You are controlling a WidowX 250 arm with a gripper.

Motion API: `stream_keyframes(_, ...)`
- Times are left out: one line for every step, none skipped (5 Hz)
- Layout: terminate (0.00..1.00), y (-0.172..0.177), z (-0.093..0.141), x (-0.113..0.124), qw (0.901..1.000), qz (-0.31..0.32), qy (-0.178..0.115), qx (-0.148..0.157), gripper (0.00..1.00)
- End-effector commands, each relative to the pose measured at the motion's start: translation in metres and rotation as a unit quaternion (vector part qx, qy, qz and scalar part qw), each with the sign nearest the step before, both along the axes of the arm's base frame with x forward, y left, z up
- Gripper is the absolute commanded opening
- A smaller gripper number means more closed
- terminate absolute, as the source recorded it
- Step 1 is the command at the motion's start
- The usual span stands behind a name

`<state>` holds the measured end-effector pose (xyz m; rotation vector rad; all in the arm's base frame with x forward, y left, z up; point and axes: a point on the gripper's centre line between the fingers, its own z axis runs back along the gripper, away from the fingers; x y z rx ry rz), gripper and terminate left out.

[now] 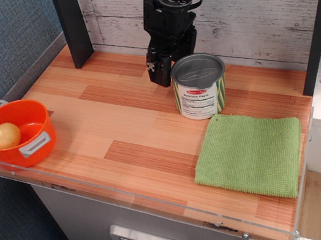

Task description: Move the can to just in front of and to the left of the green towel.

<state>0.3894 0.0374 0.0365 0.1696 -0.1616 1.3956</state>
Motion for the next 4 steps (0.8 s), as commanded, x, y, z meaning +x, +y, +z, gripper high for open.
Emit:
stream_keyframes(0.0, -0.008, 0.028, 0.001, 0.9993, -0.02, -0.032, -0.003, 1.0)
stream_keyframes(0.0, 0.004, 0.032, 0.001, 0.9991, -0.023, -0.034, 0.002, 1.0)
stream_keyframes(0.0, 0.019, 0.045, 0.003, 0.9987, -0.035, -0.035, 0.015, 1.0)
stream_keyframes(0.0, 0.034, 0.063, 0.004, 0.9967, -0.065, -0.031, 0.038, 1.0)
